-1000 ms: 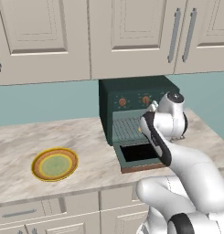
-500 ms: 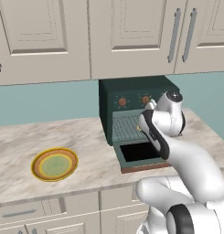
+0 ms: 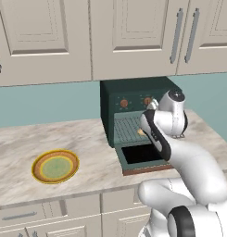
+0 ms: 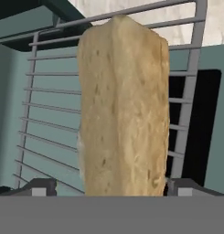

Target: Pull the toaster oven rack outwards. Pick up the baguette from the plate and place it on the toaster oven rack. Close the toaster oven door fully and set the temperature to the lowest setting.

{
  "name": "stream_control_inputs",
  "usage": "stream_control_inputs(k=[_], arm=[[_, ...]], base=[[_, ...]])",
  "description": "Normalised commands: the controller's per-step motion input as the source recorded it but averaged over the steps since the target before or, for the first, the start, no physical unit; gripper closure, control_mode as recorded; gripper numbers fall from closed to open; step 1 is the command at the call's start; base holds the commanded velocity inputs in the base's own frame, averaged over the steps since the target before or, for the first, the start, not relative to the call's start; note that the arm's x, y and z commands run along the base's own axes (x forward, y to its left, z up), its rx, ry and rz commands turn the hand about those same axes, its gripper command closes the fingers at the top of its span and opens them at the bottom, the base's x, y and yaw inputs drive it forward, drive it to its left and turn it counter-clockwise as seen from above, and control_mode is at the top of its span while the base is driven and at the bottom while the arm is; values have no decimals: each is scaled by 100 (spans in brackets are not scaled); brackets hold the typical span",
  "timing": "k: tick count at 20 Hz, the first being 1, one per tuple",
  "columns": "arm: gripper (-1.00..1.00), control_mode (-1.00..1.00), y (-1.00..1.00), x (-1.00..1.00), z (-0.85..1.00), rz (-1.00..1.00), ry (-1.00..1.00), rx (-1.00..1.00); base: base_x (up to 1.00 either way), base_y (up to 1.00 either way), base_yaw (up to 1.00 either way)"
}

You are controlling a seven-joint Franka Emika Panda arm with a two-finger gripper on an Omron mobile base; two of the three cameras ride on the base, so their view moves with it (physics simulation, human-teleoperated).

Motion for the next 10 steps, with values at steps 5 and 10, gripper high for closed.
stream_control_inputs(k=[5,10], arm=[[-100,-100,1,-19,24,0,-2,-5],[-100,-100,-11,-85,63,9,-17,-1]], base=[[0,0,0],[0,0,0]])
